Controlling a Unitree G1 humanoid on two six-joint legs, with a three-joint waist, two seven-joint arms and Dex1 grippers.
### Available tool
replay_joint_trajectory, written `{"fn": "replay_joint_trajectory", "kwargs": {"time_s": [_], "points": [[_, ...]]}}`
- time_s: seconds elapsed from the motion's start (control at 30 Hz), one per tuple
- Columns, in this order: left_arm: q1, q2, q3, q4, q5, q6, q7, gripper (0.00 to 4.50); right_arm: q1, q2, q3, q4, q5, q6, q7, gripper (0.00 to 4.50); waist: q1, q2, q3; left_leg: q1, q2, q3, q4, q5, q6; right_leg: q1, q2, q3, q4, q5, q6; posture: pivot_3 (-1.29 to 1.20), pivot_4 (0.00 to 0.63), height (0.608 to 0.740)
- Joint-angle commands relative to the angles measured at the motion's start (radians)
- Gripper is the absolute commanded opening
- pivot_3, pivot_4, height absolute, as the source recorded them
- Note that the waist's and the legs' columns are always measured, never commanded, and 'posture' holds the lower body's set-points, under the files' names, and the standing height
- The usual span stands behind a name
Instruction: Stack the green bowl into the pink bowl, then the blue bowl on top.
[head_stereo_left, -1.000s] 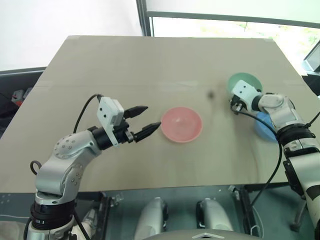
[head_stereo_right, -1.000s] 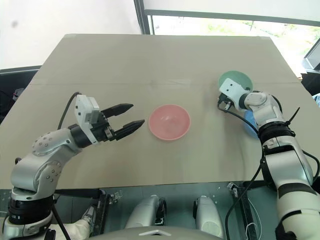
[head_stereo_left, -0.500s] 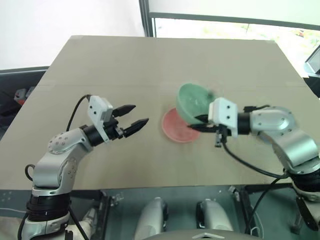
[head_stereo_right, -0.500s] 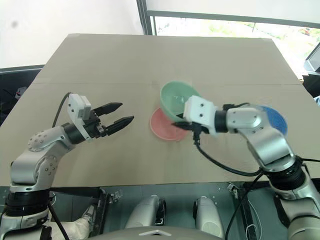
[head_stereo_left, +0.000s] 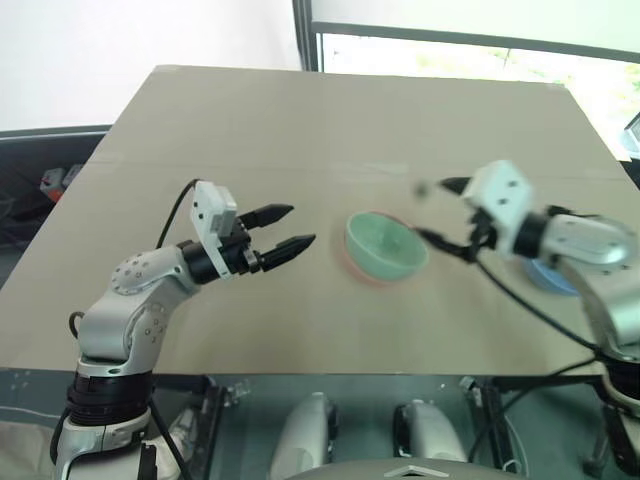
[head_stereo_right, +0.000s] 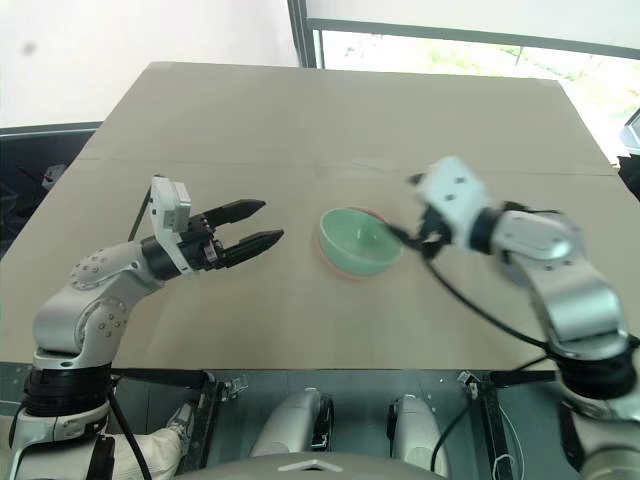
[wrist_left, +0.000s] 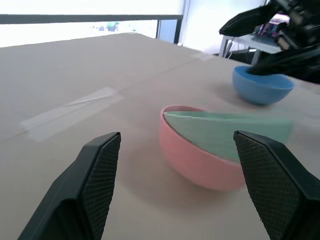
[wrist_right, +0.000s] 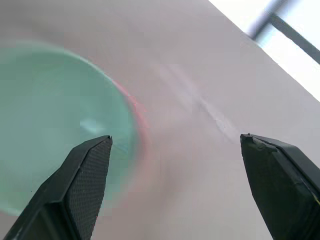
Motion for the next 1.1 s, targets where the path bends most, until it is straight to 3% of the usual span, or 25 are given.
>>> {"fn": "replay_joint_trajectory", "kwargs": {"time_s": [0.03,0.13,0.3,0.4,0.53,0.63,0.67,0.87,1.1], "points": [[-0.055,-0.004,-0.031,-0.064,-0.063,0.02,-0.034,3.81,0.109,-0.011,-0.117,0.017,-0.061,0.06,-0.102,4.28,-0.007,0.0,0.0,0.0,0.0,0.001,0.0,0.0,0.0,0.0,0.0,0.001,0.0,0.0,0.0,0.0,0.15,0.74],[-0.089,0.008,-0.045,-0.06,-0.09,0.018,-0.086,3.81,0.178,0.011,-0.133,0.085,-0.071,0.053,-0.142,4.28,-0.016,0.001,0.0,0.003,0.001,0.003,0.0,0.001,-0.001,0.0,0.002,0.003,0.001,0.0,0.0,0.0,0.15,0.74],[-0.115,0.051,-0.057,-0.045,-0.113,0.014,-0.192,3.81,0.157,0.085,-0.114,0.182,-0.027,0.051,-0.164,4.28,-0.034,0.001,0.0,0.005,0.003,0.004,0.0,0.002,-0.002,0.0,0.005,0.006,0.002,0.0,0.0,0.0,0.15,0.74],[-0.124,0.069,-0.049,-0.036,-0.145,0.034,-0.233,3.81,0.141,0.09,-0.11,0.222,-0.02,0.03,-0.161,3.64,-0.032,0.001,0.0,0.004,0.003,0.004,0.0,0.001,-0.002,0.0,0.004,0.006,0.001,0.0,0.0,0.0,0.15,0.74],[-0.122,0.08,-0.047,-0.038,-0.154,0.035,-0.251,3.81,0.13,0.082,-0.107,0.238,-0.005,0.015,-0.152,1.97,-0.025,0.001,0.0,0.003,0.003,0.004,0.0,0.001,-0.001,0.0,0.004,0.006,0.0,0.0,0.0,0.0,0.15,0.74],[-0.106,0.076,-0.036,-0.031,-0.145,0.025,-0.245,3.81,0.127,0.073,-0.108,0.234,-0.004,0.003,-0.15,0.33,-0.019,0.001,0.0,0.002,0.003,0.004,0.0,0.001,-0.001,-0.001,0.004,0.005,0.0,0.0,0.0,0.0,0.15,0.74],[-0.099,0.073,-0.03,-0.024,-0.139,0.019,-0.239,3.81,0.125,0.073,-0.11,0.226,0.004,-0.006,-0.143,0.0,-0.019,0.001,0.0,0.002,0.003,0.004,0.0,0.001,-0.001,-0.001,0.004,0.005,0.0,0.0,0.0,0.0,0.15,0.74],[-0.057,0.059,0.01,0.061,-0.092,-0.031,-0.192,3.81,0.098,0.106,-0.07,0.032,0.171,-0.112,0.007,0.0,-0.014,0.002,0.001,0.003,0.003,0.004,0.0,0.001,-0.001,-0.001,0.004,0.006,0.0,0.0,0.0,0.0,0.15,0.74],[-0.012,0.065,0.05,0.138,-0.045,-0.091,-0.167,3.81,-0.039,0.135,0.105,-0.11,0.314,-0.131,0.127,0.0,-0.014,0.0,0.0,0.003,0.004,0.003,-0.001,0.001,-0.001,-0.001,0.004,0.005,0.0,0.0,0.0,0.0,0.15,0.74]]}}
